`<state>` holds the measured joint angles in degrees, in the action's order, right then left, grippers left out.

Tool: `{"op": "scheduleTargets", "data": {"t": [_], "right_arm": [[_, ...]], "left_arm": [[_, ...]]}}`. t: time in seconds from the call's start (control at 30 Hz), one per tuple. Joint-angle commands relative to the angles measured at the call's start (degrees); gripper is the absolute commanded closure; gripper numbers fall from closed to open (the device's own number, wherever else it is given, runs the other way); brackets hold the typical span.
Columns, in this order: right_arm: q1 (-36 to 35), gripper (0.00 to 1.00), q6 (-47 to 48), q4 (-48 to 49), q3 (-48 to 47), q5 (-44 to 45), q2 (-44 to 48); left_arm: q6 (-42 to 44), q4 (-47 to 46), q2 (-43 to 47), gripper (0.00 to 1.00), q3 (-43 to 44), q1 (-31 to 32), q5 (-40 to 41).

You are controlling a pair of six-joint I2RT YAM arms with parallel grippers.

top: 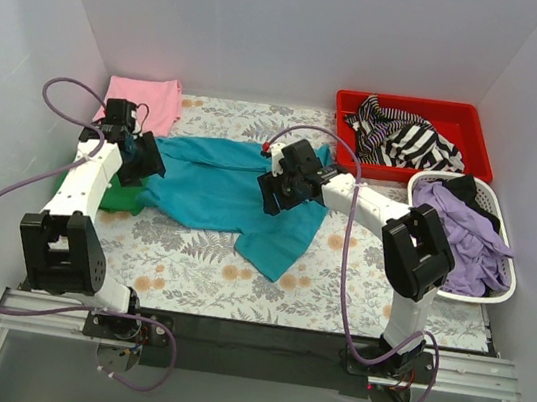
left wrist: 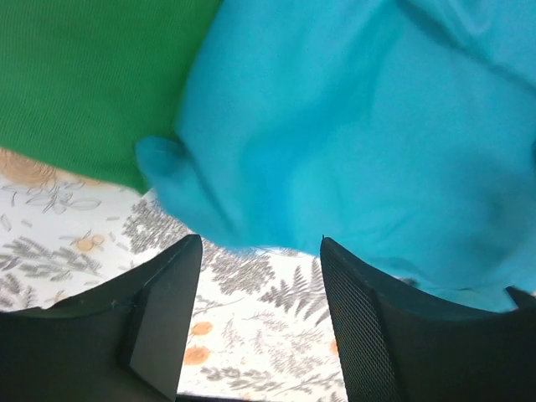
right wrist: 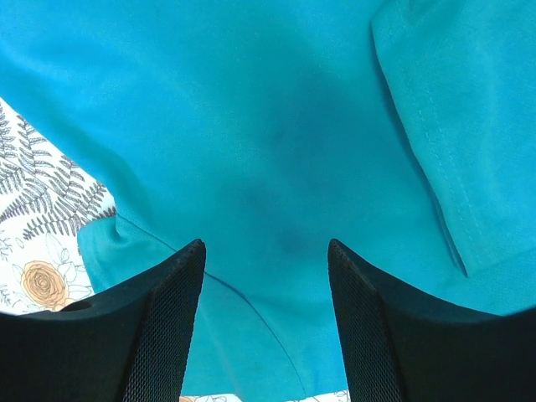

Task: Fold and stack the t-shirts
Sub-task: Fold the tshirt

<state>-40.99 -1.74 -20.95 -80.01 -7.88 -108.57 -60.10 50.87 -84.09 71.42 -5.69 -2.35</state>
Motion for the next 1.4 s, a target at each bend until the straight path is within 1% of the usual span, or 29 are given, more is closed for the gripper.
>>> {"op": "scheduleTargets", "data": {"t": [0.0,0.1,0.2,0.3,0.37,0.4,0.47,0.53,0.63,0.67,0.73,0.8,0.83,0.87,0.97,1.03,1.07,1.1,1.17,1.23,1.37], "right_arm": [[-0.23,0.34,-0.46,1.17,0.55,-1.08,-0.76],[-0.23,0.34,-0.99,1.17,0.03,-1.79,-1.11],[-0.32,0.34,-1.07,1.17,-0.15,-1.79,-0.94],[-0.32,0.34,-1.07,1.09,-0.24,-1.26,-0.76],[-0.32,0.34,-0.99,1.09,-0.15,-1.44,-0.76],[-0.32,0.34,-0.99,1.17,-0.06,-1.52,-0.85],[-0.32,0.34,-0.99,1.17,0.29,-1.88,-1.02],[-0.32,0.34,-0.99,1.17,0.46,-2.05,-1.03],[-0.32,0.34,-0.9,1.17,1.26,-1.88,-0.59],[-0.32,0.34,-0.81,1.17,1.43,-1.79,-0.59],[-0.32,0.34,-0.81,1.17,1.78,-1.96,-0.59],[-0.32,0.34,-0.9,1.26,1.96,-1.96,-0.85],[-0.32,0.34,-0.9,1.26,1.87,-2.05,-1.28],[-0.32,0.34,-0.9,1.26,1.87,-2.23,-1.38],[-0.32,0.34,-1.07,1.26,1.61,-2.76,-1.82],[-0.4,0.34,-1.07,1.26,1.78,-2.58,-1.99],[-0.32,0.34,-1.07,1.26,1.78,-2.32,-2.08],[-0.32,0.34,-0.99,1.18,1.78,-2.23,-2.17],[-0.32,0.34,-0.9,1.0,2.22,-2.05,-2.17],[-0.32,0.34,-0.9,1.09,2.57,-1.88,-2.08],[-0.32,0.34,-1.07,1.17,1.96,-2.23,-2.78]], "left_arm": [[2.79,2.48,3.58,0.42,-1.63,1.29,0.77],[2.7,3.44,3.59,0.42,-0.49,1.83,1.65],[2.18,4.23,3.24,0.41,-0.4,1.83,4.36],[-0.71,3.88,3.85,0.41,-3.99,1.83,5.86],[-3.79,0.82,4.64,0.41,-7.59,1.65,5.43],[-5.02,-0.5,4.55,0.41,-10.74,1.65,4.29],[-7.83,-4.89,4.38,0.42,-12.96,1.56,3.58],[-8.81,-9.1,3.06,0.42,-14.2,1.21,2.44],[-9.25,-11.84,-0.01,0.42,-11.67,-0.01,2.44],[-9.34,-12.54,-0.54,0.42,-10.69,-0.45,0.26],[-8.37,-14.65,-1.59,0.42,-7.37,-0.9,-0.2],[-6.71,-14.49,-3.35,0.42,-4.2,-1.07,1.2],[-6.53,-13.01,-5.97,0.42,-2.53,-1.25,1.64],[-6.26,-12.21,-6.95,0.41,0.79,-1.34,3.91],[-5.47,-11.59,-9.85,0.41,3.89,-1.6,4.46],[-5.38,-10.54,-11.52,0.41,4.43,-1.6,4.37],[-6.08,-9.92,-11.1,0.41,4.69,-1.6,5.85],[-6.35,-10.35,-10.05,0.41,3.13,-1.6,8.21],[-4.61,-13.34,-7.85,0.41,1.28,-2.13,6.84],[-4.94,-10.73,-8.45,0.41,1.27,-2.22,6.39],[-3.98,-11.67,-9.59,0.41,-2.68,-2.22,6.31]]}}
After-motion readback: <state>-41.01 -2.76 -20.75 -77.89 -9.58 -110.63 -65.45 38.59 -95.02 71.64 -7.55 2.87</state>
